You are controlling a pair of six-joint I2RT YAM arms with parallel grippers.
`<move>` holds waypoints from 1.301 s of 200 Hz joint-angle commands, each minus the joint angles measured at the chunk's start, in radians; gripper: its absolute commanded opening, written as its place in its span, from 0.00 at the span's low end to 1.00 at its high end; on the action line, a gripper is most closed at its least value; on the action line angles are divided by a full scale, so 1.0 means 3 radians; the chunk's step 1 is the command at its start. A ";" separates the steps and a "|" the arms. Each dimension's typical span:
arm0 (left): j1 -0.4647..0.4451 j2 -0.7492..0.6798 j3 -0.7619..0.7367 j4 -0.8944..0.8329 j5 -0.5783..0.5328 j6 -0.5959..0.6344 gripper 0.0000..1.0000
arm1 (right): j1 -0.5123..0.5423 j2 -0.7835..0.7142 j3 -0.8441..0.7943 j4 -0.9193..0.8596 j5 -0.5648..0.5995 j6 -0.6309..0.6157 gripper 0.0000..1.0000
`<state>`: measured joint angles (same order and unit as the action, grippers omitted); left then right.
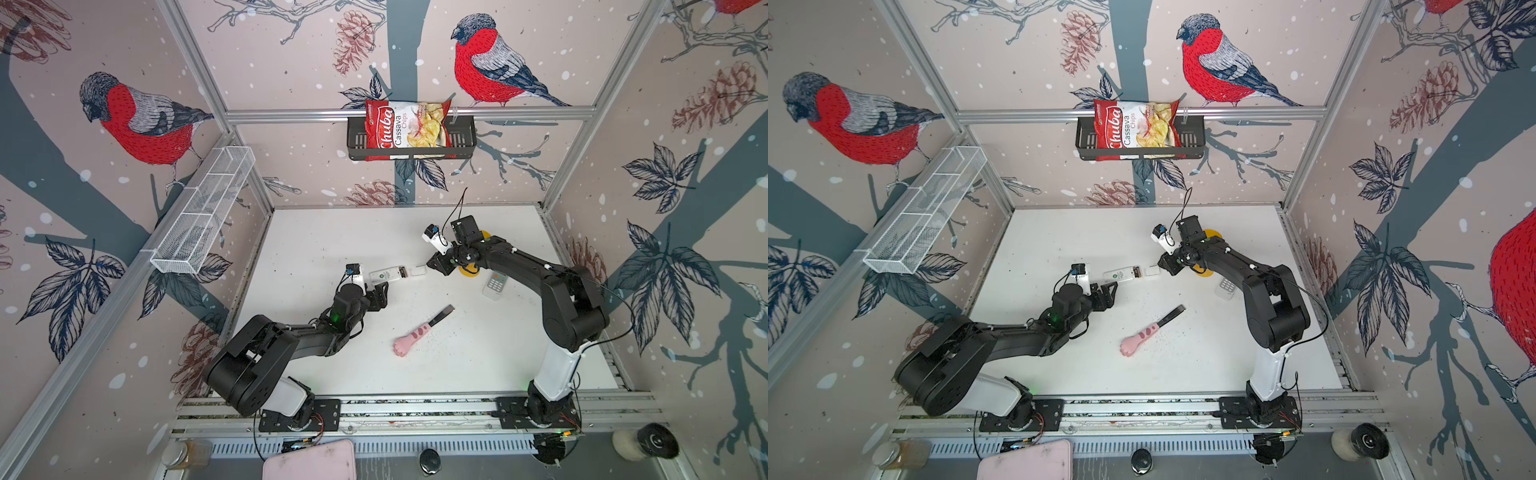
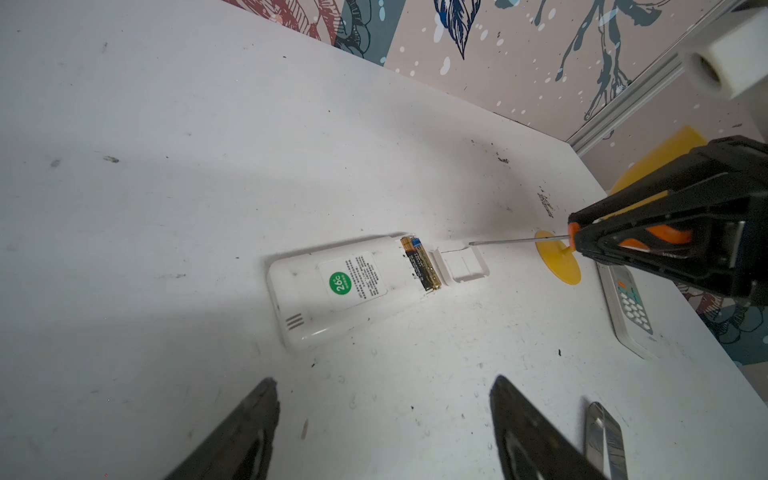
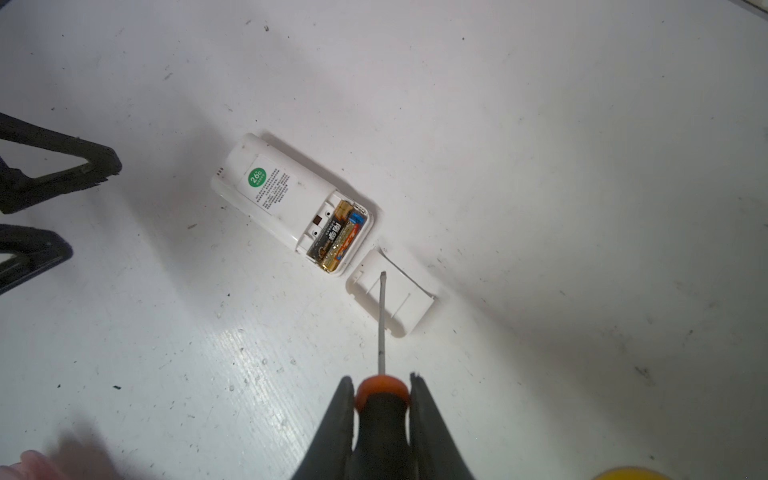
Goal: Unload the batteries from the remote control
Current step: 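Lower the screwdriver tip into the compartment while the left gripper nears the remote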
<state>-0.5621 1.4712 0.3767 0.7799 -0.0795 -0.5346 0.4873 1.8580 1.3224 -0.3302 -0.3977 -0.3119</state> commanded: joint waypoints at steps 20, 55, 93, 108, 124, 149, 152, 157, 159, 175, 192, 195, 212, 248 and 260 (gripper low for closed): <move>0.0015 0.0043 0.0073 0.0103 -0.0122 0.0007 0.86 | 0.0056 0.0124 0.0110 -0.0008 0.0007 -0.0126 0.00; 0.0084 0.0097 0.0057 0.0149 -0.0134 -0.0030 0.88 | 0.0088 0.0211 0.0182 -0.0034 0.0021 -0.0157 0.00; 0.0173 0.0097 0.0000 0.0202 -0.0093 -0.0074 0.88 | 0.0110 0.0279 0.0225 -0.0019 0.0007 -0.0157 0.00; 0.0194 0.0082 -0.0030 0.0214 -0.0093 -0.0079 0.88 | 0.0124 0.0308 0.0234 -0.0014 -0.0001 -0.0148 0.00; 0.0217 0.0058 -0.0057 0.0223 -0.0098 -0.0082 0.88 | 0.0144 0.0337 0.0240 -0.0017 -0.0013 -0.0147 0.00; 0.0271 0.0026 -0.0086 0.0214 -0.0112 -0.0067 0.88 | 0.0185 0.0347 0.0235 -0.0030 -0.0018 -0.0143 0.00; 0.0276 0.0021 -0.0089 0.0213 -0.0109 -0.0062 0.88 | 0.0188 0.0350 0.0235 -0.0034 -0.0019 -0.0146 0.00; 0.0292 0.0015 -0.0094 0.0208 -0.0112 -0.0057 0.88 | 0.0196 0.0344 0.0235 -0.0039 -0.0023 -0.0143 0.00; 0.0300 0.0011 -0.0091 0.0208 -0.0112 -0.0054 0.88 | 0.0199 0.0346 0.0232 -0.0040 -0.0024 -0.0142 0.00; 0.0347 -0.0010 -0.0095 0.0188 -0.0122 -0.0032 0.88 | 0.0219 0.0316 0.0197 -0.0045 -0.0034 -0.0142 0.00; 0.0388 -0.0021 -0.0095 0.0196 -0.0179 -0.0006 0.89 | 0.0239 0.0284 0.0151 -0.0035 -0.0077 -0.0142 0.00; 0.0394 -0.0021 -0.0092 0.0193 -0.0184 -0.0003 0.89 | 0.0242 0.0281 0.0141 -0.0037 -0.0087 -0.0142 0.00; 0.0440 -0.0016 -0.0067 0.0195 -0.0195 0.0013 0.89 | 0.0267 0.0261 0.0103 -0.0035 -0.0121 -0.0147 0.00; 0.0501 0.0023 0.0015 0.0177 -0.0198 0.0066 0.90 | 0.0303 0.0206 0.0048 -0.0063 -0.0174 -0.0143 0.00; 0.0508 0.0039 0.0068 0.0154 -0.0200 0.0104 0.89 | 0.0312 0.0171 0.0018 -0.0070 -0.0225 -0.0142 0.00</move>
<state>-0.4152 1.4757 0.3725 0.8024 -0.1314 -0.5385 0.5751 1.9301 1.3403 -0.3336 -0.4179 -0.3450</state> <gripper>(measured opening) 0.897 0.236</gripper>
